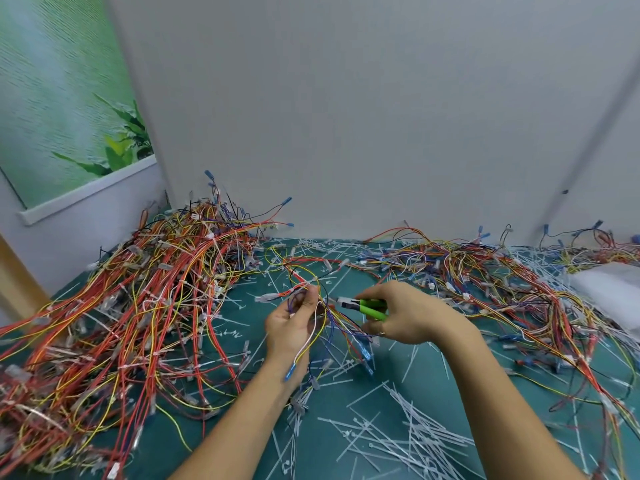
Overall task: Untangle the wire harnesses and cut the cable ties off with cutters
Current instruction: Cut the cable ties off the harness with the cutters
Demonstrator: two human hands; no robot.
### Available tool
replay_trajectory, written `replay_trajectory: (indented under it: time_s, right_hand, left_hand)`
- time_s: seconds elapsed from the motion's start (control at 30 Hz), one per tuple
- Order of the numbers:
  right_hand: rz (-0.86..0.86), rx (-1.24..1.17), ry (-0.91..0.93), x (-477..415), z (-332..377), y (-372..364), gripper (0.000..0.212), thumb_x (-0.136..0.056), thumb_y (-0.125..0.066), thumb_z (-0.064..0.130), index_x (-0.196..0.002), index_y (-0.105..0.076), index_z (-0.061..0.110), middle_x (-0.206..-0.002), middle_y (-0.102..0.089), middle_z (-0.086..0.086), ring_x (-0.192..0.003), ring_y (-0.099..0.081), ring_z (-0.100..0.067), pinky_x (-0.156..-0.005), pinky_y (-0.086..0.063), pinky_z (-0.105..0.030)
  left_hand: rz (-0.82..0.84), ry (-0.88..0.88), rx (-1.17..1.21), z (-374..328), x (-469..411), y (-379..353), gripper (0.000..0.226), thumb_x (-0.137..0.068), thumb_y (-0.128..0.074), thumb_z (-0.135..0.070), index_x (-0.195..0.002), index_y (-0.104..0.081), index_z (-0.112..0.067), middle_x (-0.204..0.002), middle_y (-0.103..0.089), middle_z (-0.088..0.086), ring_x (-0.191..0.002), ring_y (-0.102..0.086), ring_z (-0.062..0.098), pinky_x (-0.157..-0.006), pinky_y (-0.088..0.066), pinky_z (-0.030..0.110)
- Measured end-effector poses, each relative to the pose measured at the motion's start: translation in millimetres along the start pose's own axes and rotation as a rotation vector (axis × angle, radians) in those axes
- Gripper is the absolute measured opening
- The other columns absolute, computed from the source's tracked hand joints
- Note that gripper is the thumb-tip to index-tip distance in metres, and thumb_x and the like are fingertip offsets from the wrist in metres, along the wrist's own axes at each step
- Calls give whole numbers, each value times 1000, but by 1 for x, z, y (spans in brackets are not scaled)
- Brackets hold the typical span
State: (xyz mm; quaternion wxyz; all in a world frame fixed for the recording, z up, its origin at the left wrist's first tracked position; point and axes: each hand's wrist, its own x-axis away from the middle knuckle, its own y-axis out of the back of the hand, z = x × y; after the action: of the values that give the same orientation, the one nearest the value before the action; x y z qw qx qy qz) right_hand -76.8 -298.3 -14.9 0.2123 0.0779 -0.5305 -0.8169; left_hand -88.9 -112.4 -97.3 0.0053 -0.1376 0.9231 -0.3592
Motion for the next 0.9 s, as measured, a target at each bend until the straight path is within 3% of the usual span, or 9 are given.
replay_trajectory:
  time_s: [0.13, 0.33, 0.57, 0.67, 0.9]
  right_hand:
    - [13, -8, 9, 1, 0, -1, 44, -91, -75, 39, -133, -66, 28, -109, -69, 3, -96, -64, -20, -84, -49, -30]
    - [5, -66, 18, 1, 3, -6, 22, -96, -67, 43, -107, -76, 26, -82, -72, 0, -78, -67, -24, -68, -51, -34]
    - [14, -46, -7, -4, 9, -14, 17, -96, -65, 36, -99, -73, 21, -80, -68, -5, -65, -54, -19, -59, -42, -28]
    - [17, -39, -10, -6, 10, -17, 12, -96, -62, 34, -92, -69, 25, -77, -66, -3, -62, -52, -17, -55, -39, -27]
    - [-45, -39, -30, -8, 13, -24, 35, -97, -63, 37, -63, -56, 30, -59, -53, 2, -53, -43, -15, -48, -33, -25]
  left_hand:
    - [-29, -13, -50, 0, 2, -1, 11, -70, -79, -24, -74, -79, -13, -78, -77, -1, -66, -69, 7, -63, -57, 25]
    - [-17, -17, -19, -1, 2, -1, 4, -71, -78, -19, -70, -82, -18, -76, -77, -1, -66, -71, 5, -61, -57, 19]
    - [-16, 4, -139, 1, 1, 3, 5, -68, -80, -24, -67, -80, -19, -69, -74, -1, -56, -66, 9, -54, -54, 20]
    - [-26, -7, -194, 2, 1, 4, 10, -66, -81, -27, -68, -79, -17, -71, -75, 0, -59, -67, 10, -58, -57, 21]
    - [-52, -54, -230, 1, -3, 7, 17, -62, -84, -33, -69, -79, -18, -72, -75, -3, -62, -68, 8, -57, -56, 20]
